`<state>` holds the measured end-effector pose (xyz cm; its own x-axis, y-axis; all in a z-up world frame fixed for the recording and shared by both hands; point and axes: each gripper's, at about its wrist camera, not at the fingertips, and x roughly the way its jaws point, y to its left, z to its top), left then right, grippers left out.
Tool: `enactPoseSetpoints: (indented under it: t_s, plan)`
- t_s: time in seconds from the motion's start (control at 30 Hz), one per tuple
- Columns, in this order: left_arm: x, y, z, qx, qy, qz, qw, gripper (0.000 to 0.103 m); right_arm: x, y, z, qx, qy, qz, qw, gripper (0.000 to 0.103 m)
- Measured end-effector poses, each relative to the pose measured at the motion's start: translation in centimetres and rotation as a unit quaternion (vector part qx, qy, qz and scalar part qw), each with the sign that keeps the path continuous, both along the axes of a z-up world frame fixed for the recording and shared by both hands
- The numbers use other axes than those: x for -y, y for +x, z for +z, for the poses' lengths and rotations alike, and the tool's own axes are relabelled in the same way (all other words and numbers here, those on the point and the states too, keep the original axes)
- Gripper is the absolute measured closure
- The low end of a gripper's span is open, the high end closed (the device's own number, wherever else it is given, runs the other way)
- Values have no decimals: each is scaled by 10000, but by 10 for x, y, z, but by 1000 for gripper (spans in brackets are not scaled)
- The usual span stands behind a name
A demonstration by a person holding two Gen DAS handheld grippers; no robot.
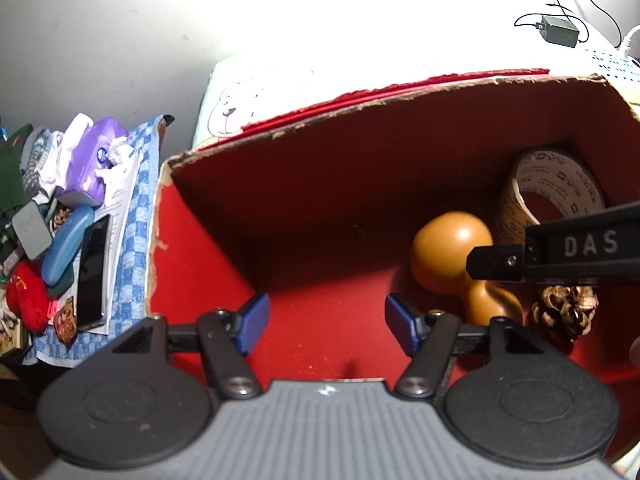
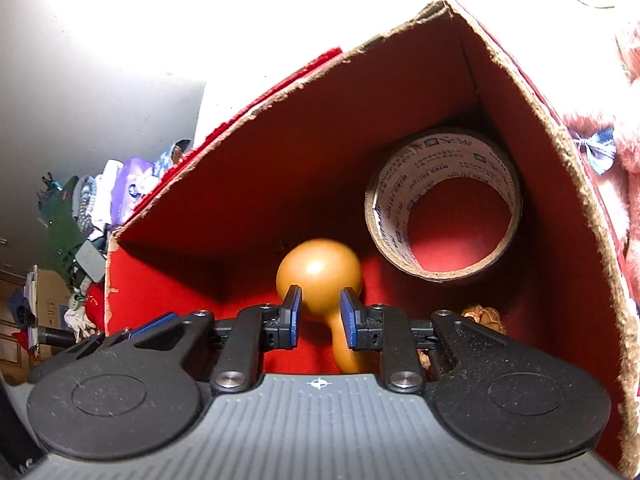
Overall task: Organize objects
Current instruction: 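Raise the open right gripper out of the box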
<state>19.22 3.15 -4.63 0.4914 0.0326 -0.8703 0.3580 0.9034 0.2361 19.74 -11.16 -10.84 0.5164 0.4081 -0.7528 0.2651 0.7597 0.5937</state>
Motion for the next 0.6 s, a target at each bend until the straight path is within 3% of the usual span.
enactPoseSetpoints:
  t_s: [0.4,0.5,0.6]
  plan:
    - [5,10,-10,-28,89,58,9999,32,-12,6,2,133,-91,232,9996,79]
    - [3,10,-10,-30,37,79,10000,32,-15,13,-2,-23,7,452,9990,79]
    - [5,9,-11,-27,71,129,9999,32,-16,17,-5,-206,20,253,9995,79]
